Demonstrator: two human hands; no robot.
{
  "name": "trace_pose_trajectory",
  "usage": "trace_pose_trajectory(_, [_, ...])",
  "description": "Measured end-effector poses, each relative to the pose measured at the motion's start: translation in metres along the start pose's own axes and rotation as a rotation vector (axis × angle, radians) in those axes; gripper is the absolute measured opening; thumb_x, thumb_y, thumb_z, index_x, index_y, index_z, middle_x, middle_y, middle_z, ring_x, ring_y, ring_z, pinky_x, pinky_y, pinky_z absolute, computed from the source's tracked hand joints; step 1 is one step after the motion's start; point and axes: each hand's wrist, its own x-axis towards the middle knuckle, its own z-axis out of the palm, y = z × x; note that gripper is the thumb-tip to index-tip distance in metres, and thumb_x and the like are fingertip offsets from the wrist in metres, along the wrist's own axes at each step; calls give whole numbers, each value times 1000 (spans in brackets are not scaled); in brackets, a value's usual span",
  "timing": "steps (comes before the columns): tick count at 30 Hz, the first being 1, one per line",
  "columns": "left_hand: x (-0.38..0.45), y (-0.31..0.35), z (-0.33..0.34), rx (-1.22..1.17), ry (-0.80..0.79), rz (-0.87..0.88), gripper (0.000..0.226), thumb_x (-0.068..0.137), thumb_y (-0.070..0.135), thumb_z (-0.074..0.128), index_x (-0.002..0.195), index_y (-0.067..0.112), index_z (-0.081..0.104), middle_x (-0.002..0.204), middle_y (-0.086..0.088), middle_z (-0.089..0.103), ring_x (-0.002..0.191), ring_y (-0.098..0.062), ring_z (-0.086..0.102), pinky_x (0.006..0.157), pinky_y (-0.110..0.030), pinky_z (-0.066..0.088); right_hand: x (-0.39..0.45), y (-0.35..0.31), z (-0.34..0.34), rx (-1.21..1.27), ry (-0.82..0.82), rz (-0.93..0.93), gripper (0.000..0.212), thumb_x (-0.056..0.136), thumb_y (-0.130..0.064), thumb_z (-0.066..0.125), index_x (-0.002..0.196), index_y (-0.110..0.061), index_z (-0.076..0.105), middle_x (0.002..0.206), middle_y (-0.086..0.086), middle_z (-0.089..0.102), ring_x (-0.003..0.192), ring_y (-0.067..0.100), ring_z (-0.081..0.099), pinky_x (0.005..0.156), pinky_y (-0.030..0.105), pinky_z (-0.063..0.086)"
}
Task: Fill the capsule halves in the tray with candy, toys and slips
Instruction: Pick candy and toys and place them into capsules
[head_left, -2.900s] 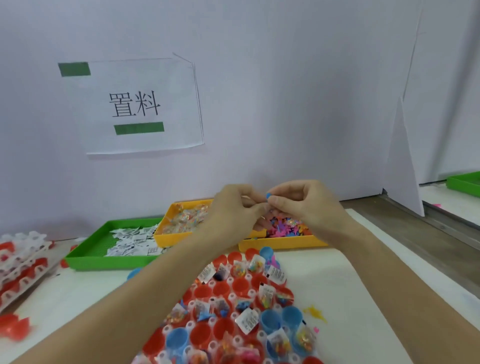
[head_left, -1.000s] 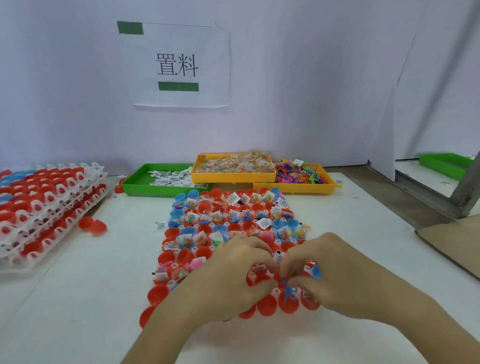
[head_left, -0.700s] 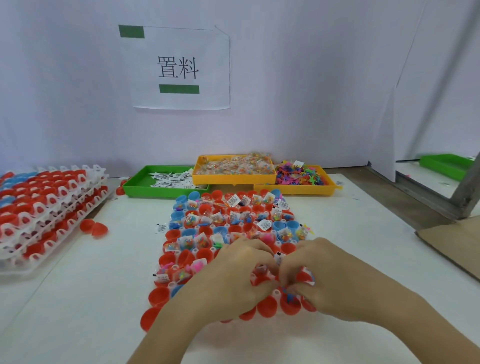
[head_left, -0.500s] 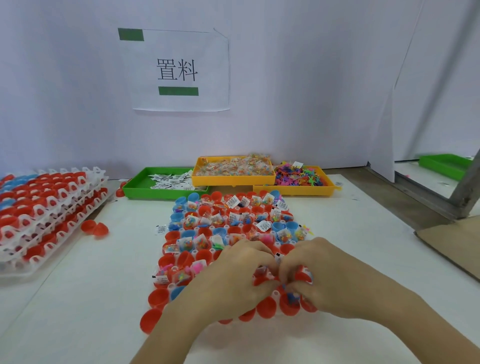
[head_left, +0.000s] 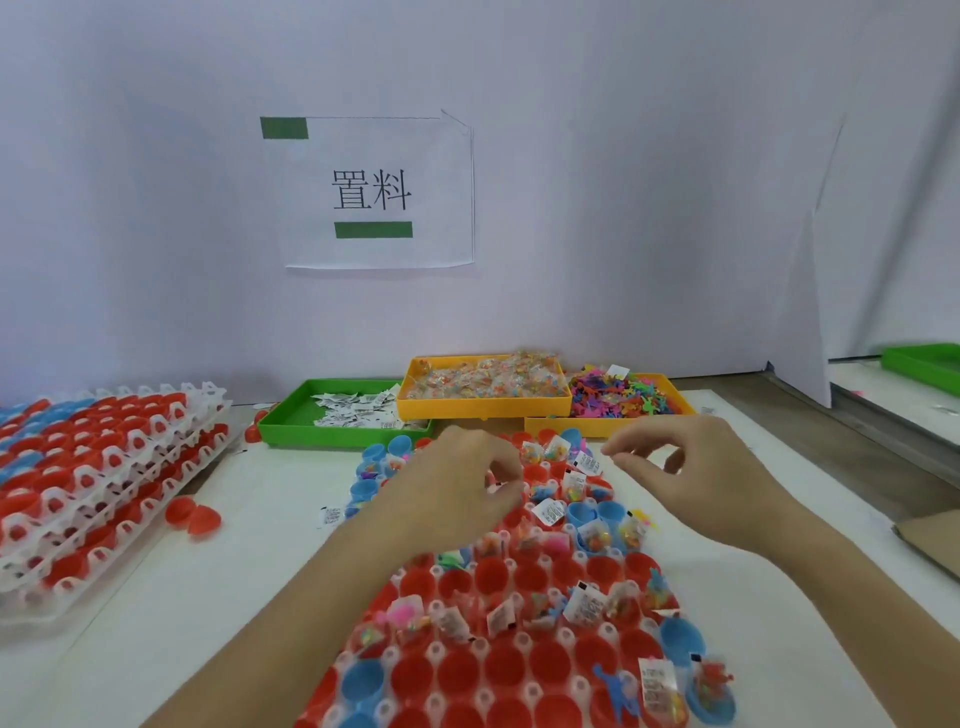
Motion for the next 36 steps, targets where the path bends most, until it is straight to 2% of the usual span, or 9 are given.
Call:
trace_pose_trajectory(8, [114, -44, 6, 61, 223, -262, 20, 91, 28, 60, 101, 12, 56, 93, -5, 61, 81, -23, 58, 63, -32, 46, 33, 88, 38, 180, 413, 278, 22, 97, -7, 59, 95, -26, 69, 88, -10, 69, 86, 7, 63, 74, 21, 50])
trace_pose_trajectory(12, [154, -55, 27, 100, 224, -361, 28, 95, 33, 55, 106, 7, 50, 99, -10, 55, 78, -22, 49, 61, -30, 35, 24, 109, 48, 138, 408, 293, 24, 96, -6, 58, 93, -28, 68, 84, -14, 67, 81, 6, 62, 65, 13, 42])
trace_pose_trajectory(15, [169, -53, 40, 137, 212, -410, 30, 94, 34, 57, 91, 5, 52, 83, -7, 52, 74, -23, 49, 57, -31, 37, 19, 114, 53, 109, 359, 305, 23, 96, -6, 59, 91, -27, 68, 81, -16, 66, 80, 5, 62, 64, 12, 42])
trace_pose_trajectory(18, [173, -51, 49, 218, 254, -430, 33, 91, 8, 56, 64, 10, 38, 64, -5, 44, 61, -24, 47, 44, -29, 29, 18, 115, 57, 101, 333, 312, 24, 96, -6, 59, 89, -27, 68, 81, -18, 64, 79, 5, 61, 63, 11, 41])
trace_pose_trajectory(23, [176, -51, 49, 196, 379, -430, 22, 89, -3, 48, 69, 5, 44, 66, -9, 47, 64, -29, 49, 46, -30, 30, 18, 112, 60, 93, 320, 290, 28, 96, -7, 59, 86, -32, 66, 83, -25, 62, 77, 4, 60, 60, 8, 40])
trace_pose_trajectory(27, [180, -57, 41, -22, 548, -424, 11, 90, 7, 53, 82, 1, 56, 76, -11, 56, 67, -25, 53, 55, -36, 43, 18, 109, 60, 83, 332, 282, 32, 95, -8, 60, 85, -38, 63, 82, -28, 60, 77, 2, 60, 58, 7, 39])
trace_pose_trajectory(31, [176, -59, 28, -304, 634, -544, 16, 82, 10, 66, 68, 9, 59, 65, -8, 64, 60, -18, 62, 53, -27, 50, 18, 107, 60, 78, 333, 263, 37, 94, -4, 60, 85, -39, 62, 82, -27, 61, 77, 2, 61, 58, 6, 41])
trace_pose_trajectory(33, [168, -57, 23, -557, 620, -604, 13, 83, 8, 68, 72, 8, 61, 71, -14, 70, 63, -23, 70, 65, -34, 60, 17, 104, 59, 91, 331, 251, 39, 94, -3, 60, 84, -41, 61, 81, -25, 62, 78, 1, 61, 57, 6, 43])
trace_pose_trajectory(36, [147, -42, 19, -892, 495, -533, 9, 89, 4, 64, 80, 4, 63, 75, -15, 72, 67, -23, 73, 62, -30, 59, 17, 93, 54, 152, 327, 220, 37, 94, -4, 61, 86, -39, 64, 80, -19, 66, 84, -4, 61, 61, 5, 47])
